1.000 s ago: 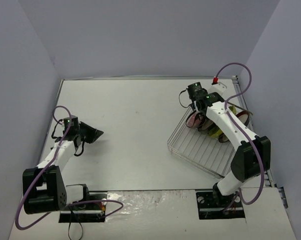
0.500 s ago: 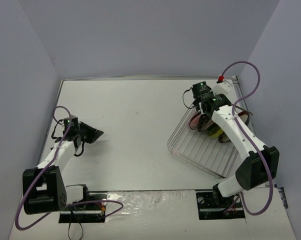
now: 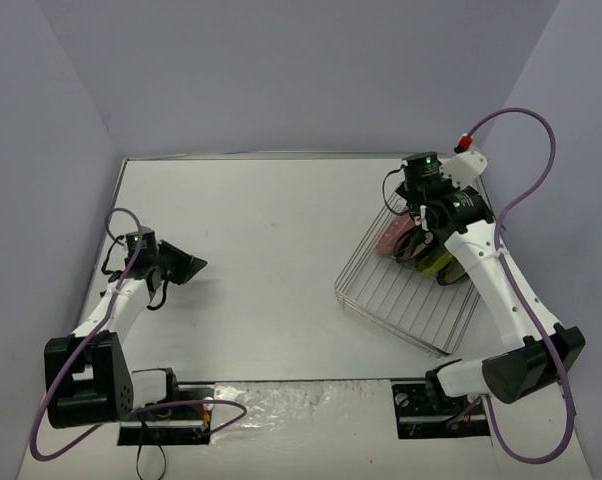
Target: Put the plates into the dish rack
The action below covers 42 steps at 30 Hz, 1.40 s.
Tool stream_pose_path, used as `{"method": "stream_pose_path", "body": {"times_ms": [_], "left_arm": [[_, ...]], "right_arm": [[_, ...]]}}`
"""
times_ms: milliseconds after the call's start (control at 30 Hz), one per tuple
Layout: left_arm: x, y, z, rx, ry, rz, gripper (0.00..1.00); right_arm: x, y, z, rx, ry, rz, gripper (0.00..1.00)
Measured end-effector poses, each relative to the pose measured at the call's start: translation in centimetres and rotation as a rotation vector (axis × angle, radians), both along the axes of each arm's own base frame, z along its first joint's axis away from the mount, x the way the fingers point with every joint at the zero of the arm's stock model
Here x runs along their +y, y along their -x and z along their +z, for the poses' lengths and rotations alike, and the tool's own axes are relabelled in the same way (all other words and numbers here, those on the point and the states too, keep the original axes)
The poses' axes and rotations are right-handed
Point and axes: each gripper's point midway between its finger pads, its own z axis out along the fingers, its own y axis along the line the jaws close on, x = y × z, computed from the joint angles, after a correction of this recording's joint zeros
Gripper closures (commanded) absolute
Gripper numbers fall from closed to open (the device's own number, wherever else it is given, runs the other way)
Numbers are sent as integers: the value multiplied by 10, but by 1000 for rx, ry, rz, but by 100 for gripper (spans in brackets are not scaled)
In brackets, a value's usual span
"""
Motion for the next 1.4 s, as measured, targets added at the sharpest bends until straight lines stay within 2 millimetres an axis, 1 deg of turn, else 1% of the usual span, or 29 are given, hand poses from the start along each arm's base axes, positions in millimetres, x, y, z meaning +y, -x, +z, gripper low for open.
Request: {"method": "stream_pose_path", "body": {"times_ms": [67,133,200,300,367,400,433,500,567,633,733,833,1033,1167,1267,1400], "left_arm": [[-1,-5,13,-24,-9,-18,96],[-2,-13,34,-70,-22,-37,84],[-4,-20,56,-118,-39,-57,75],[-12,-33,101,-218,-69,-108,50],[-23,-37,131,-283,-87,-154,40],[-29,-38,146,-314,-96,-181,33],[-37,-39,160,-349,-105,-212,30],[-52,-38,190,-415,-115,-270,10],[-65,-35,214,-475,-120,-318,7],[-73,-32,232,-516,-123,-353,4],[-79,-31,247,-544,-127,-378,3],[-86,-33,257,-563,-124,-395,3],[-113,-31,257,-568,-101,-468,3],[-130,-34,254,-571,-83,-515,3],[-136,-37,252,-577,-76,-533,3],[-140,-39,258,-606,-69,-551,3]], "right_arm": [[2,0,12,-25,-3,16,38],[4,0,22,-48,-9,40,35],[8,1,32,-68,-15,70,31],[15,-1,43,-97,-29,116,26],[25,-5,49,-118,-48,171,22],[31,-8,51,-130,-59,204,18],[39,-10,54,-141,-68,240,16],[53,-14,60,-163,-85,311,11],[67,-19,65,-181,-99,380,3],[82,-24,71,-202,-110,453,0],[106,-30,79,-241,-134,562,0],[125,-32,86,-272,-154,652,0],[156,-28,104,-347,-185,803,0],[168,-24,114,-386,-195,867,0],[173,-24,119,-413,-201,894,0],[177,-24,120,-427,-205,917,0]]}}
